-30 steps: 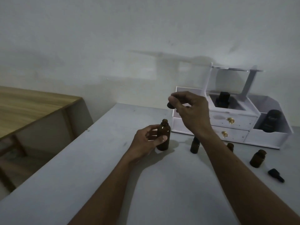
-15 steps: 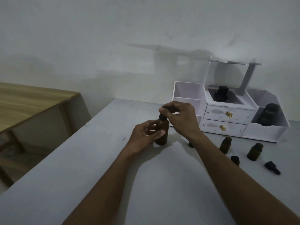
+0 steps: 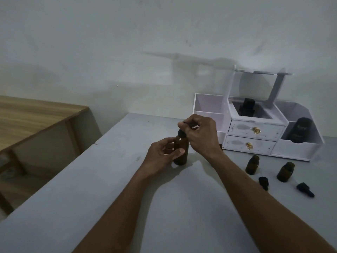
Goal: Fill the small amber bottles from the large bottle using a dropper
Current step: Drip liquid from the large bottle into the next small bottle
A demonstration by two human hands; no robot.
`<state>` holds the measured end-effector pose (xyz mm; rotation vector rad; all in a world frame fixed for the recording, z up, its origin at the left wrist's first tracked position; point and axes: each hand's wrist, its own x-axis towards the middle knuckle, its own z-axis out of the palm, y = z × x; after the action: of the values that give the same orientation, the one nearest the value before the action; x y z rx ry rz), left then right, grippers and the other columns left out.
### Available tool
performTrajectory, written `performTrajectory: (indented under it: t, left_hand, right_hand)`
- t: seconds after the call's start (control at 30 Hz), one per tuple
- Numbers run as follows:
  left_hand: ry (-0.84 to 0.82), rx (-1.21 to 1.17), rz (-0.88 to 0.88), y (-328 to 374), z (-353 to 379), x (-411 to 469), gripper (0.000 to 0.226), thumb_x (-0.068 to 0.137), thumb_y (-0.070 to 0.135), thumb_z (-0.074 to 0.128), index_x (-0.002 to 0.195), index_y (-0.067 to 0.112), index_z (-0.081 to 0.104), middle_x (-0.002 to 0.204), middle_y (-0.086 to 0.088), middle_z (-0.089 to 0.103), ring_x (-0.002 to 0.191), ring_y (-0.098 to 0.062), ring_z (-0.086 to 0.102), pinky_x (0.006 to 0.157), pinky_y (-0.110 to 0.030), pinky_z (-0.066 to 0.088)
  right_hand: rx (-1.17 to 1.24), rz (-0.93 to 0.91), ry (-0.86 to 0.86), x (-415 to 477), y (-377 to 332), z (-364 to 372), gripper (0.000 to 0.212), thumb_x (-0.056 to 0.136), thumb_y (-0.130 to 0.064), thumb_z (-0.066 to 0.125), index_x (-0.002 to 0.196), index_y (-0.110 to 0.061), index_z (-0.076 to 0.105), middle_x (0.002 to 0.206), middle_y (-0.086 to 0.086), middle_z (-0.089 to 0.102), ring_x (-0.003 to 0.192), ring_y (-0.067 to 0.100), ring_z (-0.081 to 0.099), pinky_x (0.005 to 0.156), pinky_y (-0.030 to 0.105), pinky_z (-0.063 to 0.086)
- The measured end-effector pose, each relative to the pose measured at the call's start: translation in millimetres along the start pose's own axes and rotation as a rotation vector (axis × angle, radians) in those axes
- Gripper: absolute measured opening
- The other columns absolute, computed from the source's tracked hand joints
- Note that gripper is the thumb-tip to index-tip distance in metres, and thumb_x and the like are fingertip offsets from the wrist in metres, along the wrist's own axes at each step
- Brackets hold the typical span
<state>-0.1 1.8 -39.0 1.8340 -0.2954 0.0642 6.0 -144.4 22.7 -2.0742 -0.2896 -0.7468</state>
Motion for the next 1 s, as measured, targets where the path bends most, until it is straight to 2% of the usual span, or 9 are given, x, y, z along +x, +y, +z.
performTrajectory:
  t: [0.23, 0.43, 0.5, 0.57, 0.63, 0.7, 0.8, 0.9, 1.0]
  left_hand:
    - [0.010, 0.013, -0.022, 2.8, 0.0, -1.1, 0.048, 0.079, 0.040, 0.074, 0.123, 0.031, 0.057, 0.111, 0.017, 0.060, 0.095, 0.000, 0.060, 0.068, -0.005, 0.044]
    - [0.033, 0.054, -0.029, 3.5, 1.9, -1.7, 0.059, 0.080, 0.032, 0.075, 0.133, 0.026, 0.051, 0.132, 0.005, 0.059, 0.118, -0.016, 0.059, 0.092, -0.026, 0.047]
    - [0.118, 0.041, -0.005, 8.2, 4.7, -5.0, 0.067, 0.077, 0.033, 0.078, 0.136, 0.032, 0.047, 0.132, 0.010, 0.056, 0.117, -0.013, 0.057, 0.091, -0.029, 0.049]
    - [0.306, 0.043, 0.037, 17.0, 6.6, -10.5, 0.066, 0.075, 0.034, 0.080, 0.133, 0.036, 0.048, 0.125, 0.014, 0.056, 0.111, -0.007, 0.056, 0.089, -0.029, 0.052]
    - [0.488, 0.037, 0.119, 30.3, 9.1, -18.2, 0.053, 0.077, 0.032, 0.079, 0.124, 0.033, 0.054, 0.114, 0.014, 0.062, 0.102, -0.005, 0.059, 0.082, -0.025, 0.053]
    - [0.566, 0.009, 0.205, 44.8, 15.0, -27.5, 0.035, 0.080, 0.028, 0.076, 0.111, 0.030, 0.060, 0.099, 0.012, 0.067, 0.090, -0.004, 0.064, 0.072, -0.017, 0.052]
    - [0.502, -0.062, 0.262, 65.3, 35.9, -42.0, 0.014, 0.082, 0.022, 0.073, 0.093, 0.027, 0.067, 0.080, 0.012, 0.069, 0.077, -0.004, 0.065, 0.066, -0.014, 0.052]
    - [0.292, -0.119, 0.244, 78.2, 68.8, -50.1, 0.006, 0.082, 0.019, 0.073, 0.084, 0.023, 0.070, 0.075, 0.010, 0.070, 0.072, -0.009, 0.068, 0.069, -0.025, 0.057]
    - [0.063, -0.133, 0.127, 84.2, 107.1, -53.4, 0.008, 0.083, 0.025, 0.072, 0.091, 0.026, 0.070, 0.084, 0.010, 0.072, 0.080, -0.006, 0.069, 0.078, -0.026, 0.058]
  right_hand:
    - [-0.013, -0.005, -0.021, -1.4, 0.6, -2.2, 0.015, 0.087, -0.024, 0.073, 0.091, -0.011, 0.077, 0.084, -0.001, 0.074, 0.068, -0.001, 0.062, 0.068, 0.005, 0.045]
    - [0.029, -0.092, -0.011, 10.8, -16.3, -22.3, 0.015, 0.088, -0.029, 0.071, 0.095, -0.016, 0.075, 0.078, -0.011, 0.072, 0.071, -0.003, 0.068, 0.069, 0.004, 0.049]
    - [0.054, -0.139, 0.032, 22.3, -29.8, -36.2, 0.017, 0.089, -0.030, 0.070, 0.097, -0.015, 0.074, 0.079, -0.010, 0.072, 0.072, -0.004, 0.069, 0.071, 0.006, 0.051]
    - [0.086, -0.169, 0.081, 33.2, -43.7, -52.2, 0.019, 0.090, -0.031, 0.069, 0.098, -0.015, 0.073, 0.079, -0.010, 0.073, 0.074, -0.004, 0.069, 0.072, 0.008, 0.052]
    - [0.127, -0.188, 0.144, 40.6, -54.2, -71.0, 0.018, 0.090, -0.031, 0.069, 0.098, -0.015, 0.073, 0.078, -0.012, 0.072, 0.073, -0.003, 0.070, 0.071, 0.010, 0.054]
    - [0.176, -0.193, 0.206, 43.7, -59.2, -90.8, 0.016, 0.090, -0.029, 0.069, 0.096, -0.014, 0.073, 0.077, -0.010, 0.073, 0.073, 0.000, 0.071, 0.072, 0.019, 0.058]
    - [0.221, -0.173, 0.266, 40.9, -53.2, -120.8, 0.015, 0.090, -0.028, 0.070, 0.093, -0.014, 0.072, 0.079, -0.005, 0.075, 0.074, 0.007, 0.073, 0.073, 0.032, 0.060]
    - [0.180, -0.147, 0.297, 31.5, -34.4, -147.1, 0.011, 0.091, -0.028, 0.068, 0.093, -0.017, 0.069, 0.079, -0.009, 0.074, 0.072, 0.003, 0.072, 0.071, 0.026, 0.060]
    - [0.110, -0.106, 0.315, 20.0, -8.2, -168.0, 0.011, 0.090, -0.026, 0.068, 0.096, -0.017, 0.069, 0.082, -0.009, 0.072, 0.075, 0.003, 0.072, 0.074, 0.022, 0.060]
